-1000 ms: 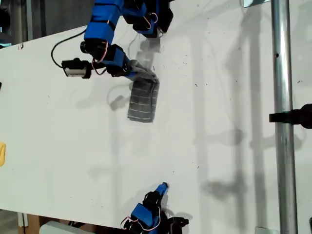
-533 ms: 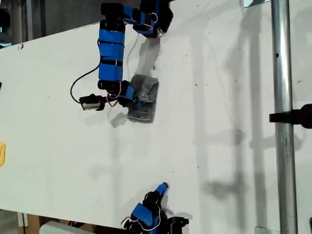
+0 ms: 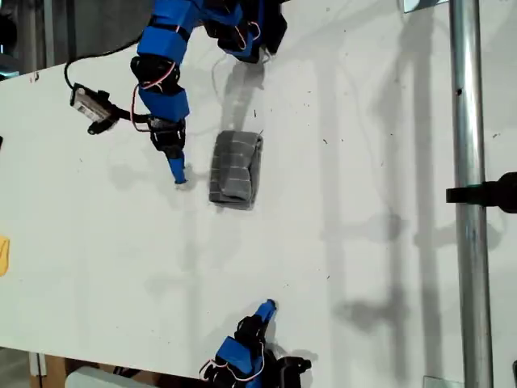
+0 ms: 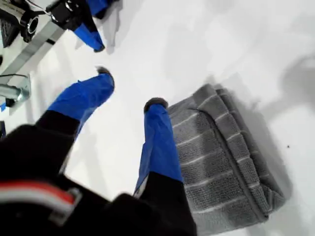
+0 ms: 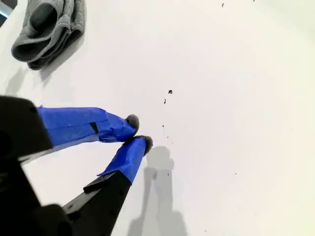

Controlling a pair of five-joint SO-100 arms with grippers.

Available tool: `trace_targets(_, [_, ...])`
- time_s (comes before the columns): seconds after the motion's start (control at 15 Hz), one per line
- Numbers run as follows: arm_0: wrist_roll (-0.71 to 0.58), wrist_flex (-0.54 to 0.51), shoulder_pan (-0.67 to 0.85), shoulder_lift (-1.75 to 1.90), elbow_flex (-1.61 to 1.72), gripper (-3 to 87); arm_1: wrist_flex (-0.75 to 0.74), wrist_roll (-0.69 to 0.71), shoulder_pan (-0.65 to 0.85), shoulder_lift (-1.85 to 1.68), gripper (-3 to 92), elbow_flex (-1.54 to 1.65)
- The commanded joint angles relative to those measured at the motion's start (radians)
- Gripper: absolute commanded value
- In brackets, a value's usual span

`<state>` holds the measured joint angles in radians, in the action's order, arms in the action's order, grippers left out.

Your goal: Grasp corners of a towel and fold twice.

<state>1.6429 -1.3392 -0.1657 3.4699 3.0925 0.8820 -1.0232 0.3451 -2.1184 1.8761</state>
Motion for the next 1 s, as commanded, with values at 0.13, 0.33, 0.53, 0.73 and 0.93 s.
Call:
trace_targets(0.13, [-0.275, 0.009, 0.037, 0.008, 0.011, 3.6, 0.083, -0.219, 0.048, -0.75, -0.3, 0.698])
trace_targets(0.33, [-0.592, 0.026, 0.034, 0.008, 0.02, 3.4, 0.454, -0.433, 0.075, -1.158, -0.3, 0.925])
trace_targets(0.53, [-0.597, 0.029, 0.034, 0.008, 0.021, 3.4, 0.515, -0.588, -0.017, -1.17, 8.6, 1.008])
trace_targets(0.73, [-0.597, 0.029, 0.035, 0.008, 0.021, 3.4, 0.534, -0.465, -0.06, -1.17, 8.6, 1.017])
trace_targets(0.93, [-0.597, 0.029, 0.035, 0.008, 0.023, 3.4, 0.534, -0.465, -0.078, -1.17, 8.6, 1.017])
